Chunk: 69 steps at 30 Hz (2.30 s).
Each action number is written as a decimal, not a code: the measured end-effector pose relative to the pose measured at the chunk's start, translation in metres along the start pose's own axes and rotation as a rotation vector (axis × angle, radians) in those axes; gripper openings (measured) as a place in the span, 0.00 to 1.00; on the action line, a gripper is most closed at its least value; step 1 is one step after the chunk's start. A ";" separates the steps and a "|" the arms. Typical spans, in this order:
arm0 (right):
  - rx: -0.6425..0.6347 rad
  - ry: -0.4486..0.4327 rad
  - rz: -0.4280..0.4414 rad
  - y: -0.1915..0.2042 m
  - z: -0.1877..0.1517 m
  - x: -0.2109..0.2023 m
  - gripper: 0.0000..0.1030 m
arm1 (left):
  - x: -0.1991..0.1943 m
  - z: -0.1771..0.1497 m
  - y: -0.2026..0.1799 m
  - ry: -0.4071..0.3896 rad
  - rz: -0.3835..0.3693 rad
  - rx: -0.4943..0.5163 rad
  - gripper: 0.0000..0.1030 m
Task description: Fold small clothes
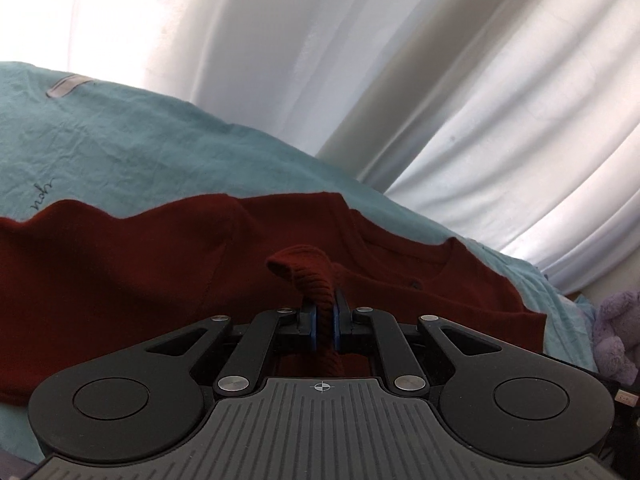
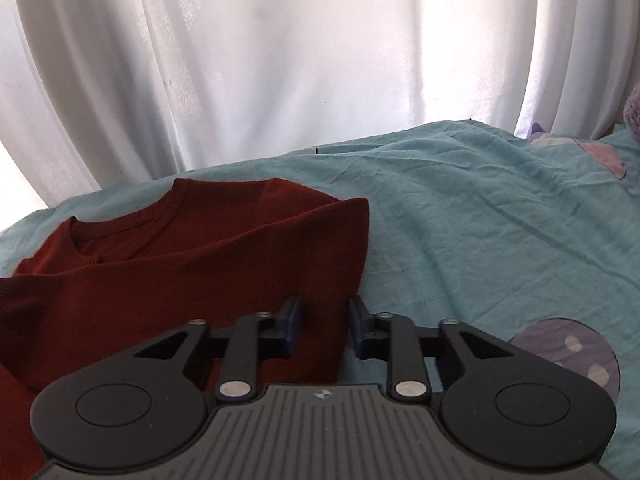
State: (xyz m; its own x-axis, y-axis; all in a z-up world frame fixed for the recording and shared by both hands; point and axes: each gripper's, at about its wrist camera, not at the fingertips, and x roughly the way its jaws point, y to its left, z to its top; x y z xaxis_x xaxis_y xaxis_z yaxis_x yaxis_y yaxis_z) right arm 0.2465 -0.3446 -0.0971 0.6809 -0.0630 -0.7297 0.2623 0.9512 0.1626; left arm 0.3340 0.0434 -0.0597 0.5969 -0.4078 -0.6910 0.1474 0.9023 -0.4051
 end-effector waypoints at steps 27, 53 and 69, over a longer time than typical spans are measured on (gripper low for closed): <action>-0.206 -0.081 0.037 0.040 -0.023 -0.003 0.28 | 0.007 -0.006 -0.010 -0.041 0.194 0.197 0.25; -0.236 -0.143 0.059 0.063 -0.039 -0.016 0.41 | 0.016 -0.028 -0.026 0.029 0.145 0.156 0.52; -0.271 -0.137 -0.022 0.050 -0.080 -0.039 0.38 | -0.001 -0.048 -0.013 0.068 0.141 0.058 0.59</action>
State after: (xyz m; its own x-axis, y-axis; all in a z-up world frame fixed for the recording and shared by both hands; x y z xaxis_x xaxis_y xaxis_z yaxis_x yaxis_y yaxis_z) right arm 0.1781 -0.2699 -0.1135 0.7678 -0.1076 -0.6315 0.0991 0.9939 -0.0489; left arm 0.2934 0.0250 -0.0828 0.5604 -0.2833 -0.7783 0.1125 0.9570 -0.2673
